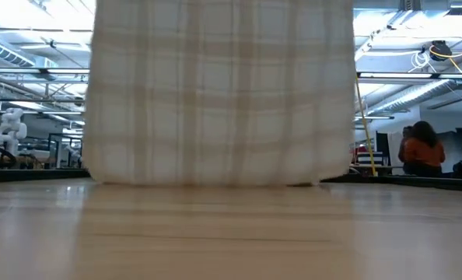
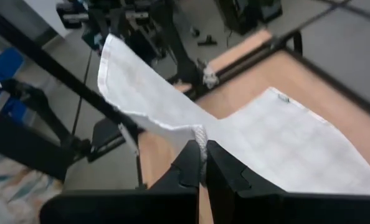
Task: Roll towel
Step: Roll the towel
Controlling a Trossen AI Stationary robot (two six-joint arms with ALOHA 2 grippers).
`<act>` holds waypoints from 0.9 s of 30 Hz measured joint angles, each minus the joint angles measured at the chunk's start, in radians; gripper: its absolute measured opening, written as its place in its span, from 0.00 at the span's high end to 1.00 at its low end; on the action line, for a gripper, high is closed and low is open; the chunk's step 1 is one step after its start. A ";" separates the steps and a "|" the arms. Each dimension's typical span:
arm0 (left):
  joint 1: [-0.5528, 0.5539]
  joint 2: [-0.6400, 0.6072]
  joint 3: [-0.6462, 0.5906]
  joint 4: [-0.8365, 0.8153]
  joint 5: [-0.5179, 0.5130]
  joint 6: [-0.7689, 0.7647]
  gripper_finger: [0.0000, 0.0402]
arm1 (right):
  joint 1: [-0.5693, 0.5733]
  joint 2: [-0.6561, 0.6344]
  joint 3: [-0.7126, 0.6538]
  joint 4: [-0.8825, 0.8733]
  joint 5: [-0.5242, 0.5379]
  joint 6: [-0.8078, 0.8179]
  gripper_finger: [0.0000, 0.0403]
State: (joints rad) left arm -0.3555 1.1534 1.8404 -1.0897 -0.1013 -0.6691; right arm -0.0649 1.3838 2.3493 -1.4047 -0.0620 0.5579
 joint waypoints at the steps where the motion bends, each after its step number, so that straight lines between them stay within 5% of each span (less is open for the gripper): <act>1: -0.010 0.000 0.000 -0.032 0.000 -0.016 0.99 | 0.009 0.000 0.000 -0.017 -0.003 0.013 1.00; 18: -0.056 0.096 0.000 -0.341 -0.080 -0.164 0.99 | 0.164 0.060 -0.016 -0.166 -0.035 0.140 1.00; 27: -0.241 0.224 0.000 -0.274 -0.078 -0.306 0.99 | 0.336 0.066 -0.157 -0.167 -0.045 0.221 1.00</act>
State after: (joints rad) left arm -0.5966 1.3772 1.8404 -1.3634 -0.1797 -0.9753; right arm 0.2713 1.4494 2.1927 -1.5719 -0.1074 0.7786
